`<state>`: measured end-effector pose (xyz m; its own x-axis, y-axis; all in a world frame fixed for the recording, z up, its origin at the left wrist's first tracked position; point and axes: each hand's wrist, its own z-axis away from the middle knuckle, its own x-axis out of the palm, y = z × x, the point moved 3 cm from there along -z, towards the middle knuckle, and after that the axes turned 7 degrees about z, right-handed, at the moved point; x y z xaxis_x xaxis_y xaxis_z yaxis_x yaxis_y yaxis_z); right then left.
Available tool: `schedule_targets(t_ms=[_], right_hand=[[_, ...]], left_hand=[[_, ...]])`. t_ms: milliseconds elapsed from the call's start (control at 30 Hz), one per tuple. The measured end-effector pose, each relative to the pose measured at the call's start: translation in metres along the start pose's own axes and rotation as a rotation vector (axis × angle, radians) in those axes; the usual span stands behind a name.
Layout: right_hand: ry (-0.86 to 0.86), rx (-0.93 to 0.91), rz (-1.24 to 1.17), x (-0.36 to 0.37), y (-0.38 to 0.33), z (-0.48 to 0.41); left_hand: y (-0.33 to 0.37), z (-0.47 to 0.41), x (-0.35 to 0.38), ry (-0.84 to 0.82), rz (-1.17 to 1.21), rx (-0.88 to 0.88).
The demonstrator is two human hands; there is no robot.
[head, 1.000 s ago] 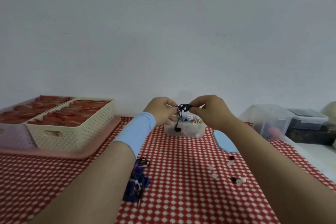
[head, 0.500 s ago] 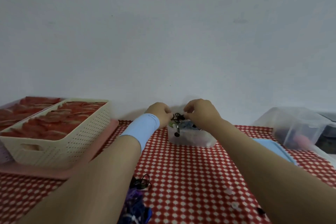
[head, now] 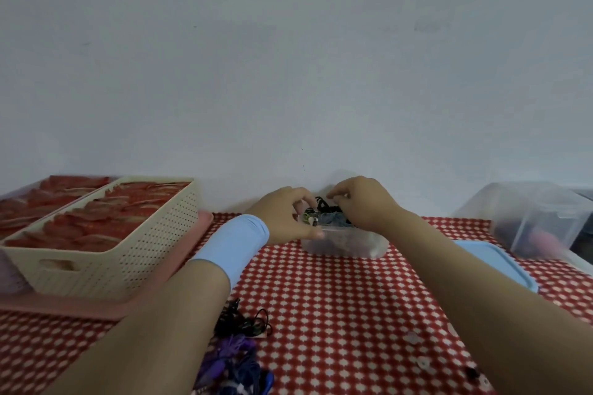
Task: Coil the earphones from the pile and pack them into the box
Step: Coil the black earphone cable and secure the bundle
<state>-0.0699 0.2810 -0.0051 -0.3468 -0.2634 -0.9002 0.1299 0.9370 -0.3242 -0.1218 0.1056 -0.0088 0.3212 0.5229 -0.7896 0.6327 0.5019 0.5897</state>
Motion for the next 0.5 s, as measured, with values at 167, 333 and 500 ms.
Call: schedule_targets(t_ms=[167, 333, 500], right_hand=[[-0.152, -0.128, 0.005, 0.01, -0.013, 0.009], [-0.244, -0.099, -0.029, 0.014, -0.012, 0.008], [-0.307, -0.078, -0.009, 0.018, -0.011, 0.005]], left_hand=[[0.002, -0.002, -0.006, 0.071, 0.12, -0.03], [-0.002, -0.008, -0.006, 0.17, 0.097, -0.109], [0.001, -0.015, -0.004, 0.124, -0.041, -0.082]])
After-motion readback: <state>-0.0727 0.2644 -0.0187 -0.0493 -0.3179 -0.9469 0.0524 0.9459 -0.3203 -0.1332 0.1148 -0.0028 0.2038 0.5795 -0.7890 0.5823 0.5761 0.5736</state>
